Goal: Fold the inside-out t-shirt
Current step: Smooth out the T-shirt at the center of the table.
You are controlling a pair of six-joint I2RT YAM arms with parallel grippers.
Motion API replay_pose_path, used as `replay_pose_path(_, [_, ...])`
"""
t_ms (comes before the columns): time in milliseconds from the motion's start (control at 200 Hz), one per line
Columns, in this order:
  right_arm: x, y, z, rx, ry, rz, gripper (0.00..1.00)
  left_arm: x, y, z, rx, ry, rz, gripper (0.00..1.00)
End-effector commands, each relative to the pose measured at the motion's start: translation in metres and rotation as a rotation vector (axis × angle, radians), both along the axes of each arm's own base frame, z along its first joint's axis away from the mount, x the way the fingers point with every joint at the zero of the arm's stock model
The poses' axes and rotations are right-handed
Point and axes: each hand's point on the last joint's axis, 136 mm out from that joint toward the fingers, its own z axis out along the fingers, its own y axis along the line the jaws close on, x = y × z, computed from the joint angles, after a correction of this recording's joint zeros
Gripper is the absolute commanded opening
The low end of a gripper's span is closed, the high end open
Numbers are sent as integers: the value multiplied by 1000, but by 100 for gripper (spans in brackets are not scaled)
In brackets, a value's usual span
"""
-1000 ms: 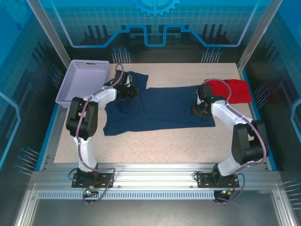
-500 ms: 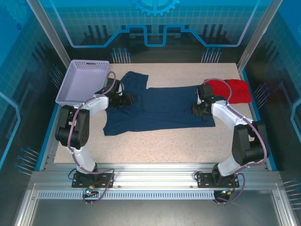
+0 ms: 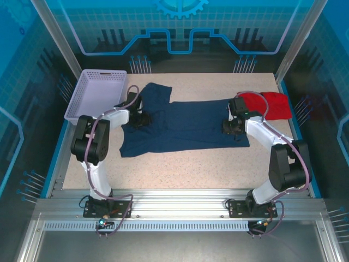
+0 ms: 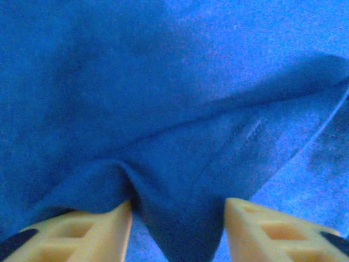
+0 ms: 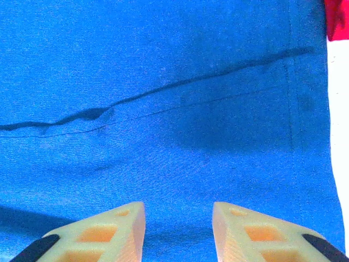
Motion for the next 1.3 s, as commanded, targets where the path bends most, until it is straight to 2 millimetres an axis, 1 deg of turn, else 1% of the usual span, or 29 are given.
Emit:
replay_pose_path(0, [1,0,2,-9,-7,5,38,7,7,-2,51,10,-7,41])
replay_pose_path(130, [2,-1,1,-10,-5,3,39,16,8,-1,55,7,0,30])
replay_pose_path(210, [2,0,1,-8,-4,3,39,22,9,0,50,6,6,25])
replay_pose_path(425, [1,-1,0,-12,-1,4,39,41,15,15,40,-24,28,23])
replay_pose_path(590, [2,0,1,-5,-1,4,39,63,23,21,35,-39,45,26])
replay_pose_path(730, [0,-1,2,-11,-2,5,39,79,34,28,36,-49,74,35])
replay_pose_path(855, [-2,-4,3,-22,-2,0,39,81,49,38,36,-68,120,45])
replay_pose_path(945, [0,-7,7,-35,-10,-2,39,74,58,43,48,-74,145,48])
replay_pose_path(985, [1,-9,9,-42,-15,-5,39,70,58,47,47,-85,148,49])
replay_pose_path(1045, [3,-14,11,-39,-17,-15,40,57,56,52,25,-98,157,51])
replay_pose_path(1100, [6,-15,10,-10,-8,-20,40,45,41,59,-46,-131,141,52])
replay_pose_path(1160, [9,-10,4,48,25,-11,41,27,17,62,-161,-153,112,54])
replay_pose_path(1210, [11,-4,-2,76,56,0,42,9,0,58,-238,-144,95,55])
replay_pose_path(1245, [13,-1,-8,81,84,2,43,-4,-9,54,-275,-133,94,55])
replay_pose_path(1295, [13,-7,-19,58,142,-29,43,-20,-19,48,-318,-116,86,56])
